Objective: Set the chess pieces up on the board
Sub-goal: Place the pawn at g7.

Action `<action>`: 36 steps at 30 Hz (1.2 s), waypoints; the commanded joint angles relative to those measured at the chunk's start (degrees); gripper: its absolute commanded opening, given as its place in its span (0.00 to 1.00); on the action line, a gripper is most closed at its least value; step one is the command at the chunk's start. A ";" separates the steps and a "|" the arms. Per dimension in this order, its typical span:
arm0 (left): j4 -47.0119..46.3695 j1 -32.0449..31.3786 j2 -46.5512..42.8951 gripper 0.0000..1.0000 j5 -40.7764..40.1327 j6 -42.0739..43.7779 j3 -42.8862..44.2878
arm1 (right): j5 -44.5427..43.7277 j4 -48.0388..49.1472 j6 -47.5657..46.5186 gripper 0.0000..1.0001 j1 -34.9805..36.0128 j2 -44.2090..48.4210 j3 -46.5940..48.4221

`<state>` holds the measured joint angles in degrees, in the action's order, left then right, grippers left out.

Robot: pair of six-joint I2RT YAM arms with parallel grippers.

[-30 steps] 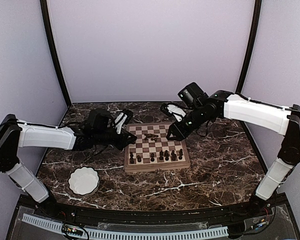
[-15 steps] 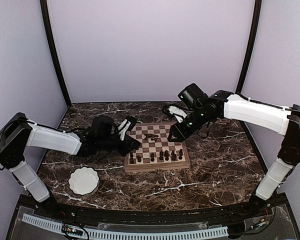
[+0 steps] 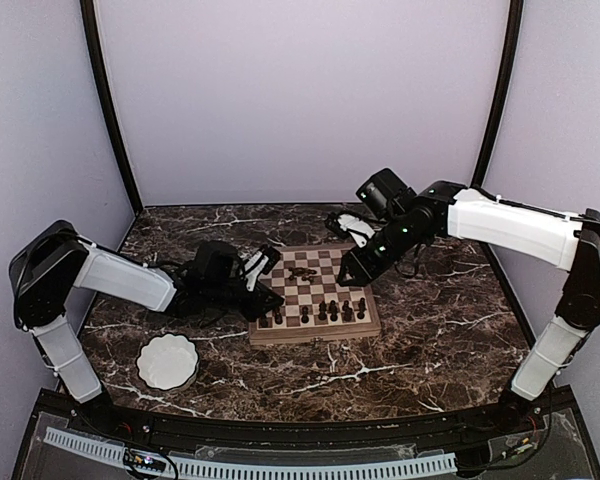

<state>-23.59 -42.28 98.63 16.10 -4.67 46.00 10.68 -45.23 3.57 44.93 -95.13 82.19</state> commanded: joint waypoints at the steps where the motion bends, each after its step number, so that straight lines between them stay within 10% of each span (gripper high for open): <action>1: 0.83 -0.19 0.62 0.12 1.09 1.29 2.35 | 0.65 0.33 0.81 0.40 -0.23 1.52 -0.82; 36: 6.90 -0.21 2.71 0.27 1.30 2.19 7.48 | 2.61 1.82 0.58 0.40 -0.19 -1.55 -0.36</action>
<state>-18.50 -42.28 102.96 16.69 -2.94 51.59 12.27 -44.97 3.99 44.93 -95.83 80.60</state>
